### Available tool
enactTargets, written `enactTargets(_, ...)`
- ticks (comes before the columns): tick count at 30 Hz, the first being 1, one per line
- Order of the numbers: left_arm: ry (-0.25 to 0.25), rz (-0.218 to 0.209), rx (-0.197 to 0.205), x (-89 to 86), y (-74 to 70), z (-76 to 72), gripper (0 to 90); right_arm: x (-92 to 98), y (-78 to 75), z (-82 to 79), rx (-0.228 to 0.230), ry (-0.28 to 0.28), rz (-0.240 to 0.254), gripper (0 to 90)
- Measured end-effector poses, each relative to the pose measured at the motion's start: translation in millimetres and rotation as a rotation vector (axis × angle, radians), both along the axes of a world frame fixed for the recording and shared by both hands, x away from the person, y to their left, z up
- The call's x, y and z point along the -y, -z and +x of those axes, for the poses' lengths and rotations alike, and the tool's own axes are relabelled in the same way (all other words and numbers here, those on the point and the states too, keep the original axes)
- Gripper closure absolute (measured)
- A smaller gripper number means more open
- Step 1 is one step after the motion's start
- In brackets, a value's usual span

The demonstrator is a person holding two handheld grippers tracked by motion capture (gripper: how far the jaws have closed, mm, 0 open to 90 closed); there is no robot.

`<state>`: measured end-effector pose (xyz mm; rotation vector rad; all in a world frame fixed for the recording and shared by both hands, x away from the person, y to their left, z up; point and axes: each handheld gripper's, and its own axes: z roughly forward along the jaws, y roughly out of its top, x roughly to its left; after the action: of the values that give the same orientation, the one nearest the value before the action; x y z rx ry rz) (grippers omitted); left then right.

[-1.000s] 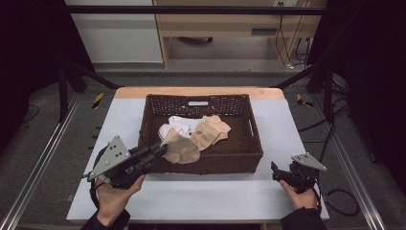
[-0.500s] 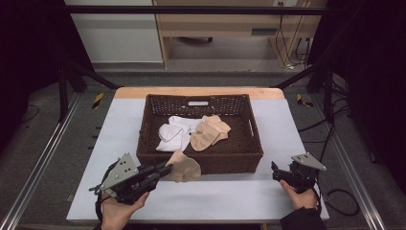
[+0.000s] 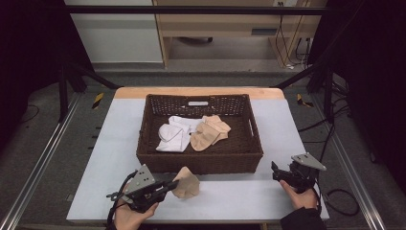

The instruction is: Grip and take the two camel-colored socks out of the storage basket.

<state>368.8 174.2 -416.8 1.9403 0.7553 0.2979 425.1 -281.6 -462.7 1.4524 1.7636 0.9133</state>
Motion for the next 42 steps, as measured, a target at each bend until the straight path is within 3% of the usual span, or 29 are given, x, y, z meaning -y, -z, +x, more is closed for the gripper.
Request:
enactTargets(15,-0.039,0.156,-0.092,-0.4,48.2,8.3,83.0,-0.9,0.9,0.3,-0.008,-0.005,-0.004,5.9)
enactTargets(18,-0.061,0.175,-0.086,-0.6,51.7,10.9,77.5,-1.0,0.9,0.1,-0.009,-0.005,-0.004,5.9)
enactTargets(21,-0.095,0.180,-0.079,-2.2,53.4,12.4,64.7,-1.0,1.0,0.0,-0.007,-0.006,-0.005,5.9)
enactTargets(25,-0.142,0.170,-0.068,-4.1,53.2,13.1,50.5,-1.1,0.9,-0.1,-0.008,-0.006,-0.003,5.9)
enactTargets(28,-0.157,0.157,-0.054,-5.6,49.3,12.2,45.9,-0.6,0.9,0.2,-0.009,-0.005,-0.002,5.8)
enactTargets(42,-0.184,0.040,0.039,-11.1,9.5,10.2,46.2,0.4,0.5,0.2,-0.007,0.002,0.004,5.8)
